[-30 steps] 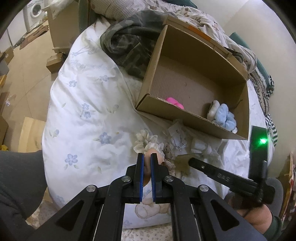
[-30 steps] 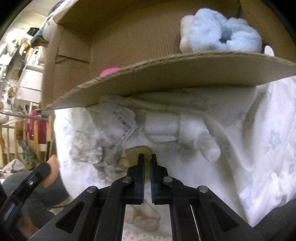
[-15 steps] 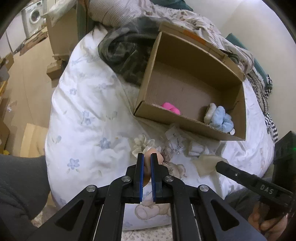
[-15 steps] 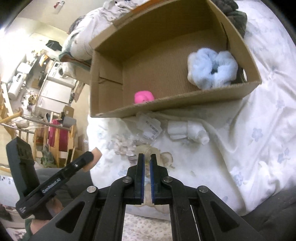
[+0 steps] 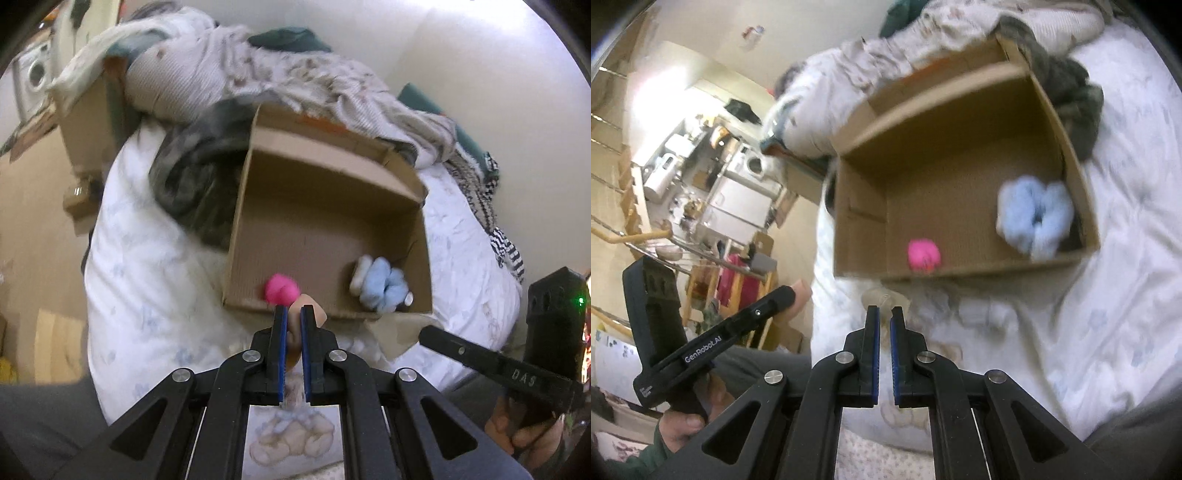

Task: Organize soft objects
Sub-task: 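Lower the tan cylinder into the box and open the left tool, then withdraw both tools back toward the items on the bed, then grasp the lace scrunchie with the left tool while the right tool grasps the white sock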

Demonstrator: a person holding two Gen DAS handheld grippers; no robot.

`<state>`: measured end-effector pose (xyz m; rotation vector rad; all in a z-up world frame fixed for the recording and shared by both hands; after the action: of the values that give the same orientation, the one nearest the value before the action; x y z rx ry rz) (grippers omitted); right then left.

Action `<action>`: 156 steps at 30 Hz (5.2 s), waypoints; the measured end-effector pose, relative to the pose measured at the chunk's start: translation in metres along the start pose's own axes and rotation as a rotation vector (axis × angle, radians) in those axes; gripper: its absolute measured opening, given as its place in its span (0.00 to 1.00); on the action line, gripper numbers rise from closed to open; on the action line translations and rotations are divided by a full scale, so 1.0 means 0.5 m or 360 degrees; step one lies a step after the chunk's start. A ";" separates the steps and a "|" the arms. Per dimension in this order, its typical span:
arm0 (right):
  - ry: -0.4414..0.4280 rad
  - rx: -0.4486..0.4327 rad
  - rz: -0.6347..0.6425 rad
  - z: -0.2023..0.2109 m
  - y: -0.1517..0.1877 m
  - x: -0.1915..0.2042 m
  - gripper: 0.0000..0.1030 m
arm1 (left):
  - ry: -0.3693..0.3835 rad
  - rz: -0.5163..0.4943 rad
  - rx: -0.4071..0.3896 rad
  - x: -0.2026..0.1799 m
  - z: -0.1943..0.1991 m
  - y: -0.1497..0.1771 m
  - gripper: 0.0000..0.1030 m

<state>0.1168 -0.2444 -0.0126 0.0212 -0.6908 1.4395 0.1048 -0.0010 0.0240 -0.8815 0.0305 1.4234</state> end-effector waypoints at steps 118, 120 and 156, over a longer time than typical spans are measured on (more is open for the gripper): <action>0.0460 -0.0061 -0.0089 -0.057 0.042 -0.071 1.00 | -0.0407 -0.0078 0.0000 0.074 -0.041 0.069 0.68; 0.0482 -0.0043 -0.0124 -0.060 0.048 -0.080 1.00 | -0.0415 -0.0046 0.0016 0.083 -0.042 0.078 0.68; 0.0488 0.0204 -0.0344 -0.133 0.044 -0.143 1.00 | -0.0164 0.0259 0.0225 0.110 -0.099 0.075 0.09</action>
<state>0.1267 -0.2774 -0.1068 -0.0242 -0.3336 1.2422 0.1072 0.0143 -0.0573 -0.7011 0.1261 1.5964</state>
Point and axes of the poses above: each gripper's, at about its wrist camera, not at the fingertips, and z roughly against the way its jaws point, x to its left, y to its underside, the point moved 1 cm from there along -z, roughly the way its jaws point, and after that the axes turned 14 degrees about y, right-handed, at the moved point
